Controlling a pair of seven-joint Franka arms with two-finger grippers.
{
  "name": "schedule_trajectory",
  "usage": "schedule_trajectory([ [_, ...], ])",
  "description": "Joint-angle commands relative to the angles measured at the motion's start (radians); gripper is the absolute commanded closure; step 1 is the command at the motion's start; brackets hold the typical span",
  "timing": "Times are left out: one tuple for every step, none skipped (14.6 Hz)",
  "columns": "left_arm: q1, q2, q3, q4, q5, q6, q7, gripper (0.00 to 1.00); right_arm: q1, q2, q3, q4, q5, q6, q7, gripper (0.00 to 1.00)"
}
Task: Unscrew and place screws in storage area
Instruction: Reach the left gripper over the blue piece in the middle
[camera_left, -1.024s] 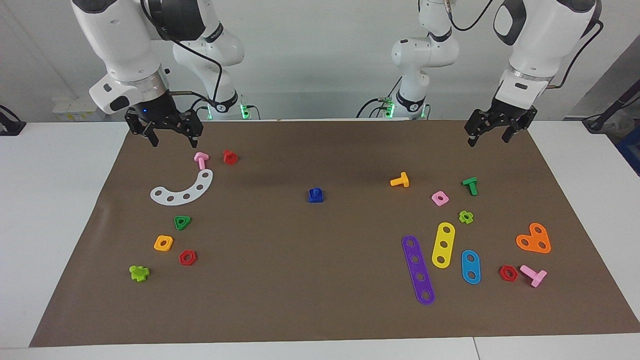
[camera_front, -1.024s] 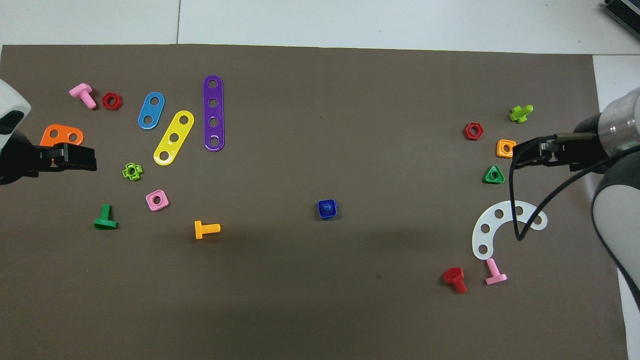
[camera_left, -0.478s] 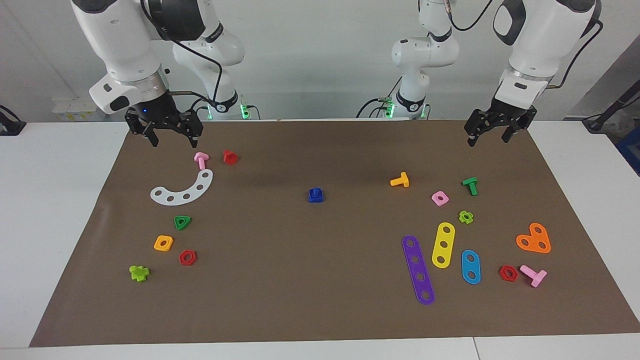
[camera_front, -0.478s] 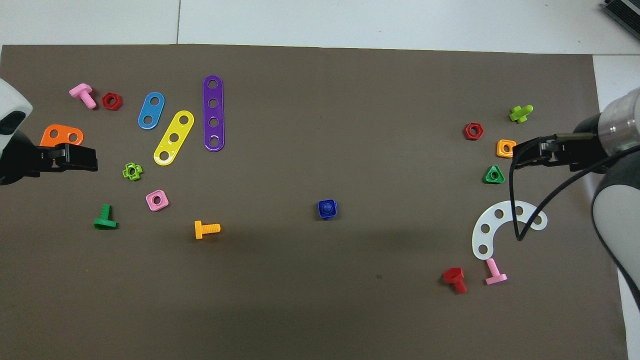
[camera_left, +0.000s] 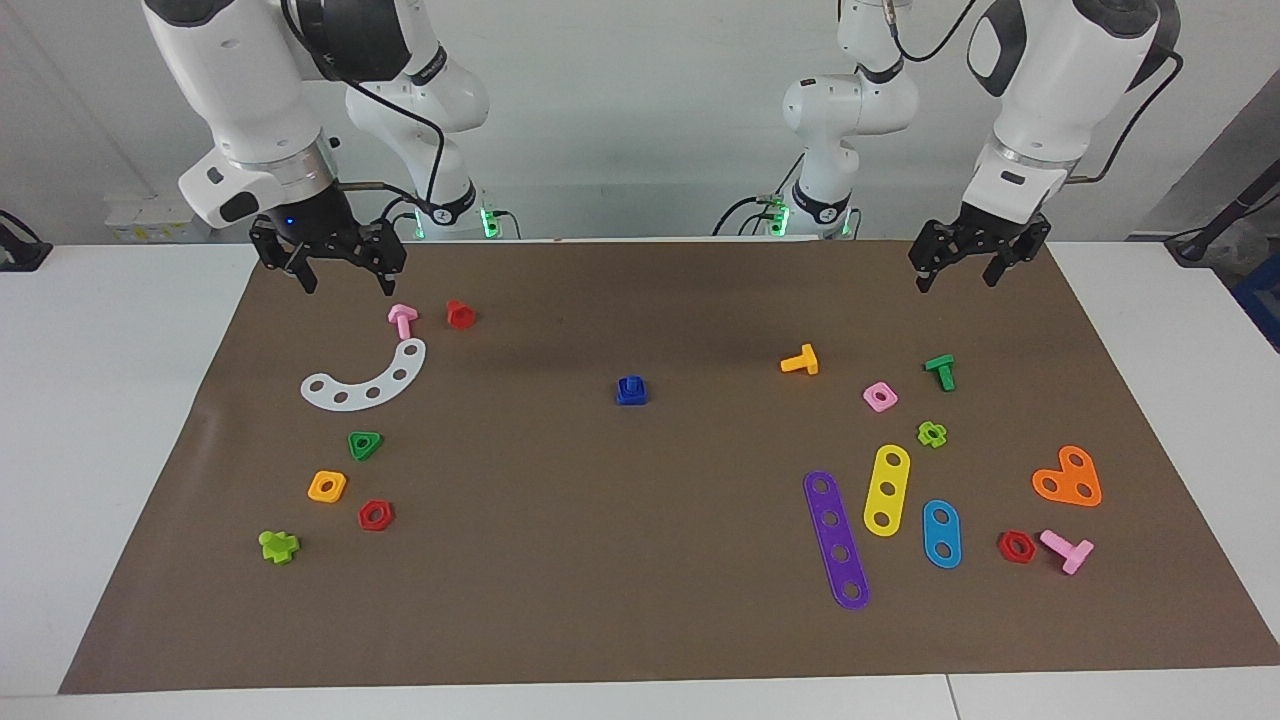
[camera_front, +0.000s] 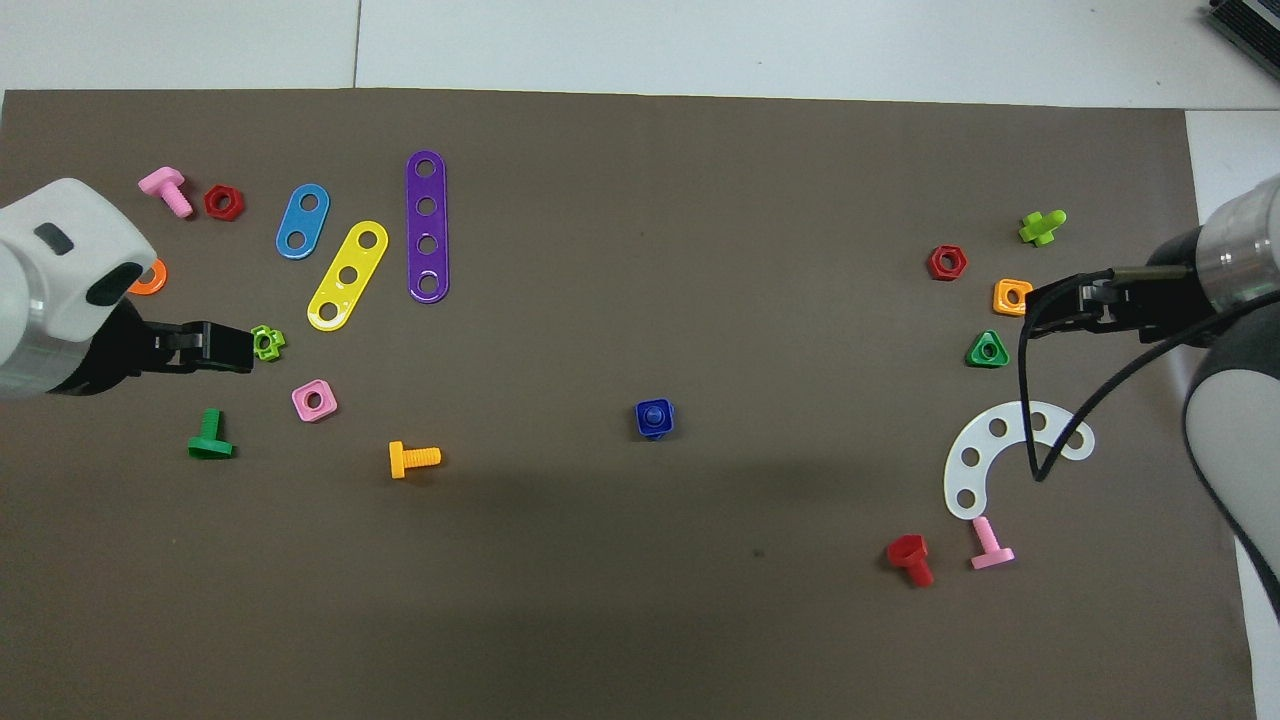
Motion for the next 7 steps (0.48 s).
schedule_trajectory([
  [-0.054, -0.026, 0.009, -0.05, 0.0, 0.022, 0.007, 0.05, -0.013, -0.012, 0.005, -0.01, 0.019, -0.007, -0.021, 0.0],
  [-0.068, -0.022, 0.009, -0.051, -0.002, 0.024, 0.005, 0.04, -0.013, -0.012, 0.005, -0.01, 0.019, -0.007, -0.021, 0.0],
  [-0.085, -0.019, 0.009, -0.054, -0.002, 0.03, 0.005, 0.05, -0.013, -0.014, 0.005, -0.01, 0.019, -0.007, -0.021, 0.0],
  [-0.1, -0.006, 0.009, -0.059, -0.005, 0.036, -0.001, 0.05, -0.013, -0.012, 0.005, -0.01, 0.018, -0.007, -0.021, 0.0],
  [-0.116, -0.002, 0.009, -0.06, -0.015, 0.041, -0.005, 0.05, -0.013, -0.012, 0.005, -0.01, 0.019, -0.007, -0.021, 0.0],
  [-0.122, 0.01, 0.011, -0.062, -0.037, 0.057, -0.01, 0.07, -0.013, -0.012, 0.005, -0.01, 0.018, -0.007, -0.021, 0.0],
  [-0.132, 0.014, 0.011, -0.071, -0.06, 0.08, -0.034, 0.07, -0.013, -0.012, 0.005, -0.01, 0.019, -0.007, -0.021, 0.0],
])
